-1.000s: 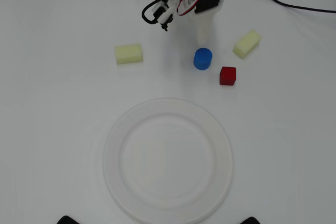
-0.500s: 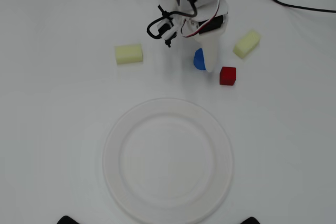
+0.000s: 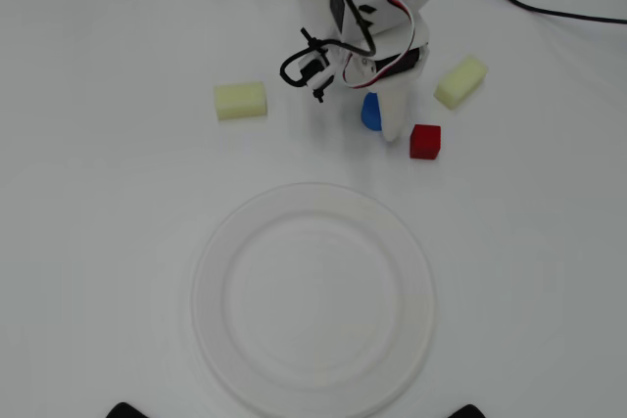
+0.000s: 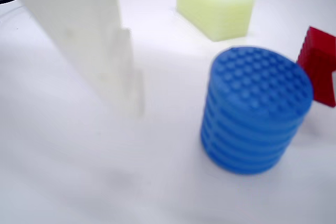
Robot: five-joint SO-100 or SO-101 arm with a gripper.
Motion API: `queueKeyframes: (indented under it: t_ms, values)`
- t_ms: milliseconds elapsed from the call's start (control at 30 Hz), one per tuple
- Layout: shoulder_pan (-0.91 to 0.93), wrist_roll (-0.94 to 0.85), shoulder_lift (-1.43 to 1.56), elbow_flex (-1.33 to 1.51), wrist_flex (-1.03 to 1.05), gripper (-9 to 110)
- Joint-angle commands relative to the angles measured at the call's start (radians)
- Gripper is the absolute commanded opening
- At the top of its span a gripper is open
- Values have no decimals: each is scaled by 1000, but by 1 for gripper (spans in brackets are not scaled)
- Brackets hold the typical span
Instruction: Grasp a blue block and put it in the dish.
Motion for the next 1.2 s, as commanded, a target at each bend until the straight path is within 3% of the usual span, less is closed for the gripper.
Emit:
queueKeyframes:
  t_ms: [0,267,433,600,867,1033,1167]
  values:
    - [5,2,-3,-12,-9,28]
    - [-12,-3,-35,-32,-9,16]
    - [-17,0,-38,-35,-8,0]
    - [3,-11,12,-29,6,0]
    - [186,-112,382,14,-3,0]
    - [298,-202,624,153,-216,0]
    - [371,-233,640,179,-371,0]
